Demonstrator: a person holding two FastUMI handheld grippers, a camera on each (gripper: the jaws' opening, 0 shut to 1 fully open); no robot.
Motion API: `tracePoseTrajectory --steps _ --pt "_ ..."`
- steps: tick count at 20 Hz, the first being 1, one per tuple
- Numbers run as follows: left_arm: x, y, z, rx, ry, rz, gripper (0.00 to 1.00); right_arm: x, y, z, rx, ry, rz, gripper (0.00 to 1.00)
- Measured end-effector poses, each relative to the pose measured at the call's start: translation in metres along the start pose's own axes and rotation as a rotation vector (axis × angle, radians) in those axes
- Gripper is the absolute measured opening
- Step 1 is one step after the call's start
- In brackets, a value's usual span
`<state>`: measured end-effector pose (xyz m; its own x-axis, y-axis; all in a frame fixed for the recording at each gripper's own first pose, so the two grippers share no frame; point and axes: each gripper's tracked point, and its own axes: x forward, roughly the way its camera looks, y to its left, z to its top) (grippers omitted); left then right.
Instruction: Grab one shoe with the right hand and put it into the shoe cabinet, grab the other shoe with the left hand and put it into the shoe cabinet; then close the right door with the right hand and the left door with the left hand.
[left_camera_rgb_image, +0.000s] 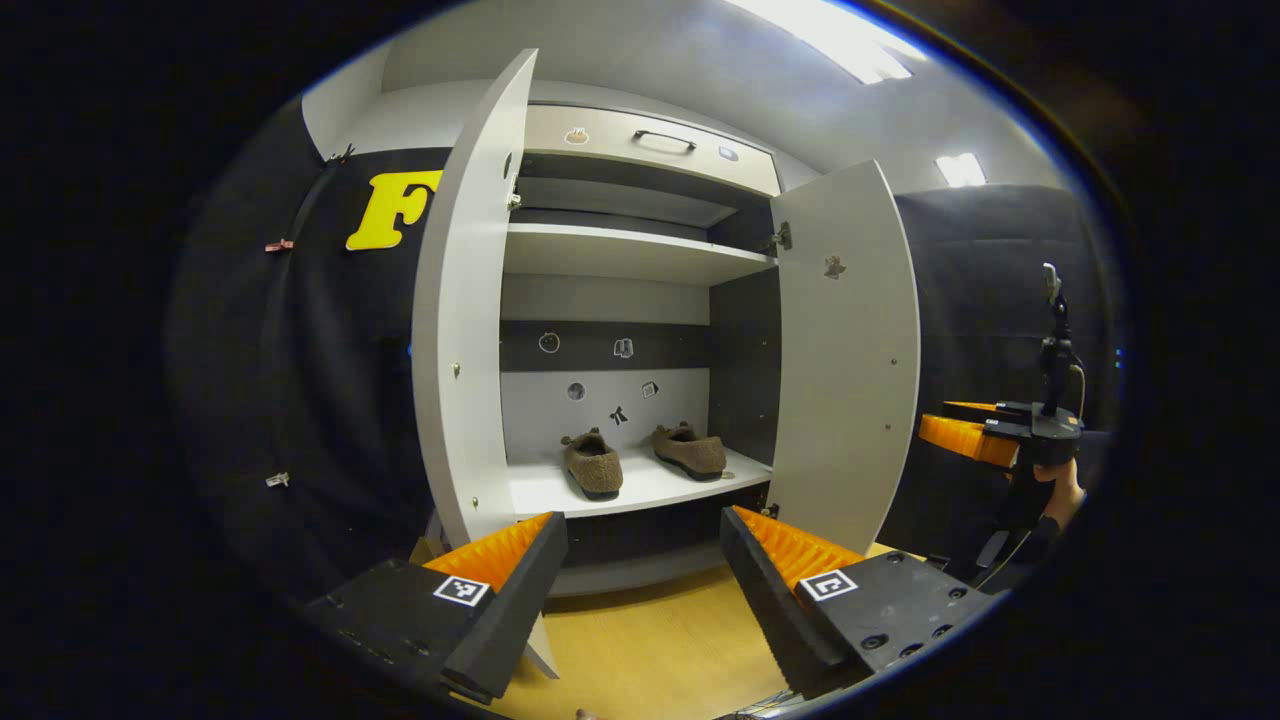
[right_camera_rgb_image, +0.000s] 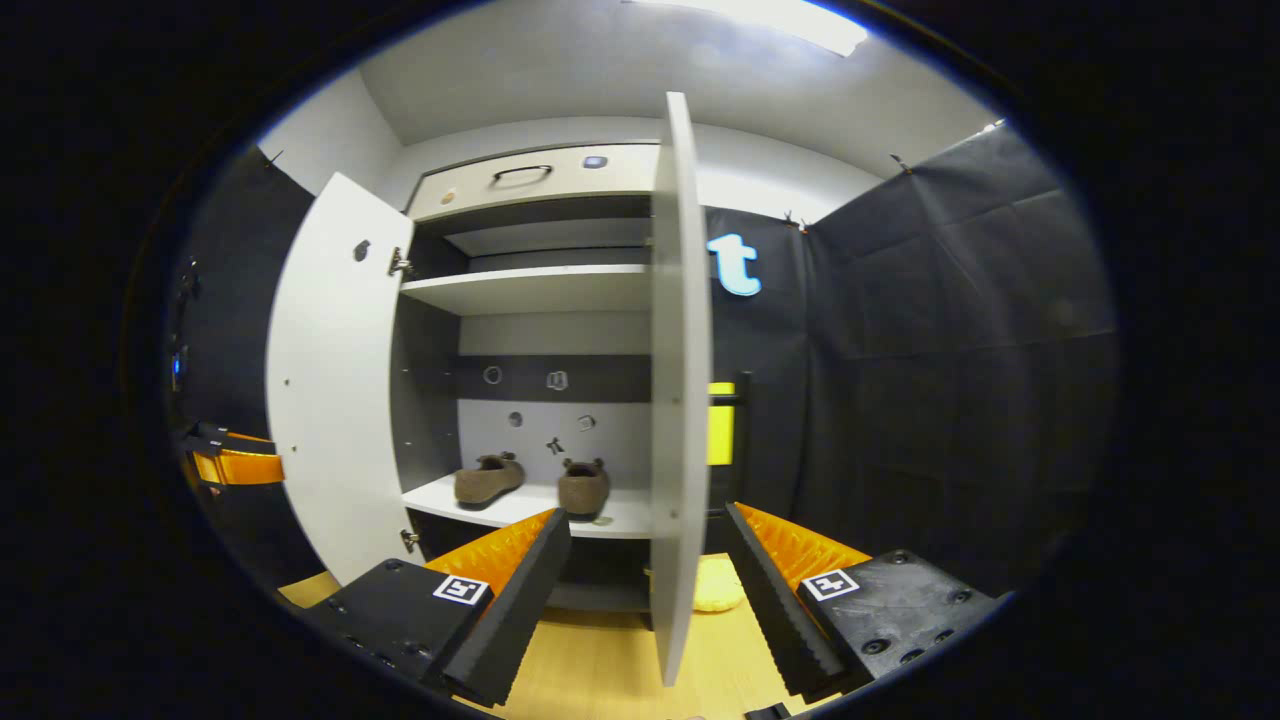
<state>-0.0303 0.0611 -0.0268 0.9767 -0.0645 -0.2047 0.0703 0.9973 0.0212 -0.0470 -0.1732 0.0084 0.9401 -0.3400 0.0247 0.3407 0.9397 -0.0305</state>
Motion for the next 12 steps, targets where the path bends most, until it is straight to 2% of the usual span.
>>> tracePoseTrajectory --steps 1,2,4,8,12 --pt "-0.004 0.003 0.003 -0.007 -0.004 0.005 0.96 0.003 -0.018 0.003 0.001 -0.008 -0.032 1.00" --pt "-0.007 0.006 0.004 -0.014 -0.009 0.012 0.96 0.008 -0.035 0.006 -0.003 -0.019 -0.058 0.98" --pt "-0.011 0.012 0.005 -0.036 -0.009 0.023 0.96 0.019 -0.058 0.007 0.000 -0.021 -0.081 0.97" --pt "-0.008 0.023 0.012 -0.065 -0.020 0.050 0.98 0.048 -0.069 0.004 0.048 0.007 -0.003 0.98" --pt "0.003 0.042 0.021 -0.049 -0.010 0.136 0.98 0.070 -0.064 0.001 0.069 0.017 0.075 0.98"
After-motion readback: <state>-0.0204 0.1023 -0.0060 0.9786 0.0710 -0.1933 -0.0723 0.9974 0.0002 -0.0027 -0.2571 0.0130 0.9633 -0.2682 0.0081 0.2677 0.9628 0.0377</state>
